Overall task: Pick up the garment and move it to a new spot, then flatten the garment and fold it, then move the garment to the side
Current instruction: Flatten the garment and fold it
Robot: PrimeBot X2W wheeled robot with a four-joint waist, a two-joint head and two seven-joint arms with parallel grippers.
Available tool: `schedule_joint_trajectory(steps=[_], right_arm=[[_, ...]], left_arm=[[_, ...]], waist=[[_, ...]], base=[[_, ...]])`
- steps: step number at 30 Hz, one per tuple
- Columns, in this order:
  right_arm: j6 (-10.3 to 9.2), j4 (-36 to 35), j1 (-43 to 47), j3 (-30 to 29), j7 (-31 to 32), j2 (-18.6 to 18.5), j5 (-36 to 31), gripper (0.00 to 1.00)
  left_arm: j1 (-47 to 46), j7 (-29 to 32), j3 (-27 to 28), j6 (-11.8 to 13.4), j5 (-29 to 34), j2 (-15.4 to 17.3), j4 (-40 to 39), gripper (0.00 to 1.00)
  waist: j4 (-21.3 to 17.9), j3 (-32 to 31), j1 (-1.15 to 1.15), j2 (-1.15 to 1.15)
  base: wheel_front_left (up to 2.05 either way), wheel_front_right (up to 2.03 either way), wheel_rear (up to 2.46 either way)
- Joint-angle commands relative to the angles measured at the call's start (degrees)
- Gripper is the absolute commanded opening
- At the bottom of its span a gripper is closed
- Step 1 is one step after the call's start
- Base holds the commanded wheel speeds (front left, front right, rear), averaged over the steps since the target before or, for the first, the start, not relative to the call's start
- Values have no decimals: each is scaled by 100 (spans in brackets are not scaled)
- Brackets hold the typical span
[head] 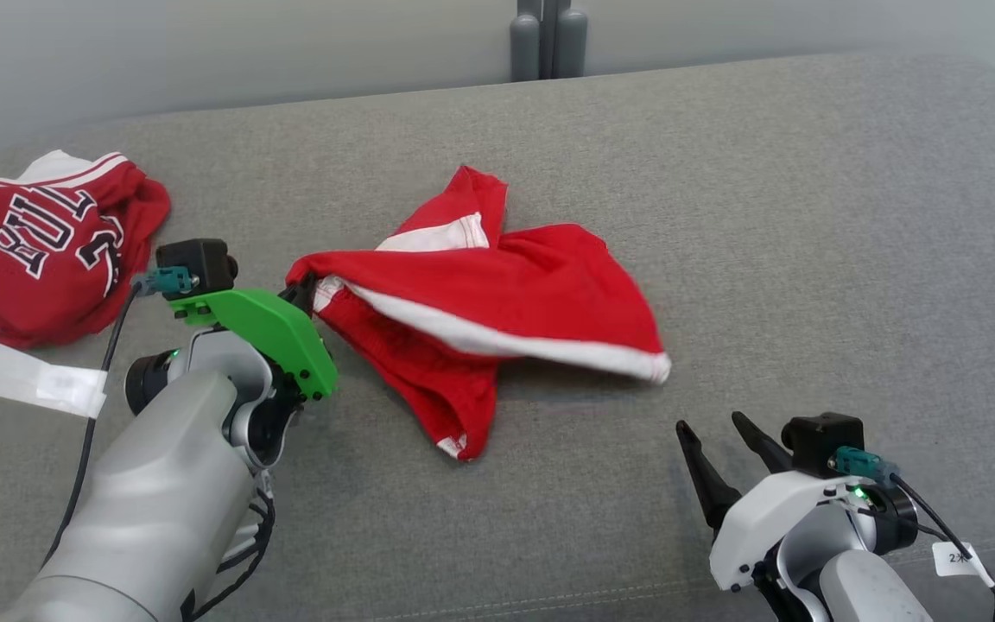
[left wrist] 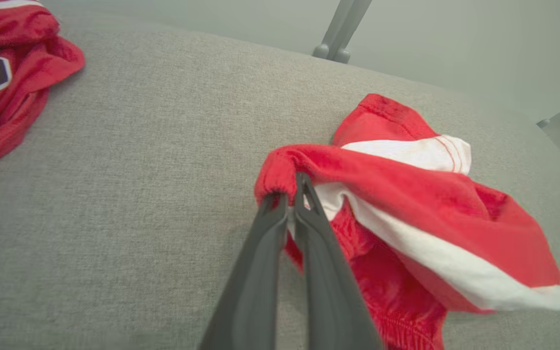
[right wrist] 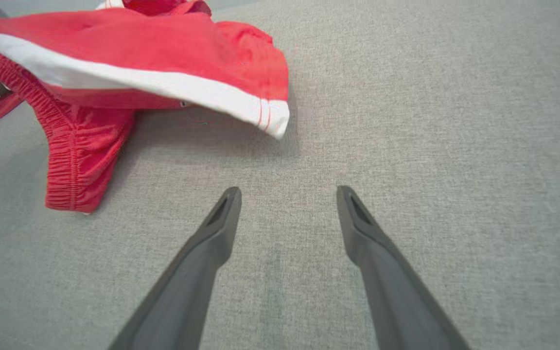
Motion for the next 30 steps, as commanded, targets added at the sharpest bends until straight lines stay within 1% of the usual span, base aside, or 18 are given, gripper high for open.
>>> schedule_joint_trajectory(steps=[1,5,10,11,12,13,14,15,18,22,25,28,30], right_arm=[[0,-20,-57,3,7,-21,-21,100],[0,-37,-137,19,37,-21,-29,100],[0,-49,-137,-7,47,-21,-70,100],[0,-52,-134,-20,54,-21,-79,100],[0,-56,-127,-31,59,-21,-84,100],[0,-59,-114,-42,65,-20,-91,100],[0,-62,-101,-47,68,-20,-96,100],[0,-64,-89,-53,70,-20,-95,100],[0,-64,-64,-81,75,-20,-102,100],[0,-61,-42,-140,96,-21,-154,100],[0,-59,-18,-200,120,-21,-213,100],[0,-78,22,-317,122,-20,-250,100],[0,-97,94,-391,131,-20,-261,100]], left_arm=[[82,-32,-4,33,-30,52,61,0],[149,-30,-48,86,17,72,326,0],[195,-23,-86,105,42,8,602,0],[217,-6,-91,105,39,-15,655,27],[241,1,-96,85,31,-28,687,20],[259,-18,-98,65,28,-33,716,26],[277,-46,-99,62,28,-36,758,46],[286,-69,-98,111,38,-39,817,100],[325,-11,-139,119,55,-85,924,100],[371,-66,-160,139,67,-40,1039,100],[418,-250,-79,144,8,12,1040,100],[503,-577,81,54,-116,32,942,100],[567,-811,226,-69,-234,45,798,100]], waist=[[133,65,0,0],[215,81,0,0],[253,78,0,0],[258,75,0,0],[262,70,0,0],[265,65,0,0],[268,58,0,0],[269,50,0,0],[288,14,0,0],[334,-55,0,0],[377,-132,0,0],[428,-243,0,0],[466,-330,0,0]], base=[[0,0,0],[0,0,0],[0,0,0],[0,0,0],[0,0,0],[0,0,0],[0,0,0],[0,0,0],[0,0,0],[0,0,0],[0,0,0],[0,0,0],[0,0,0]])
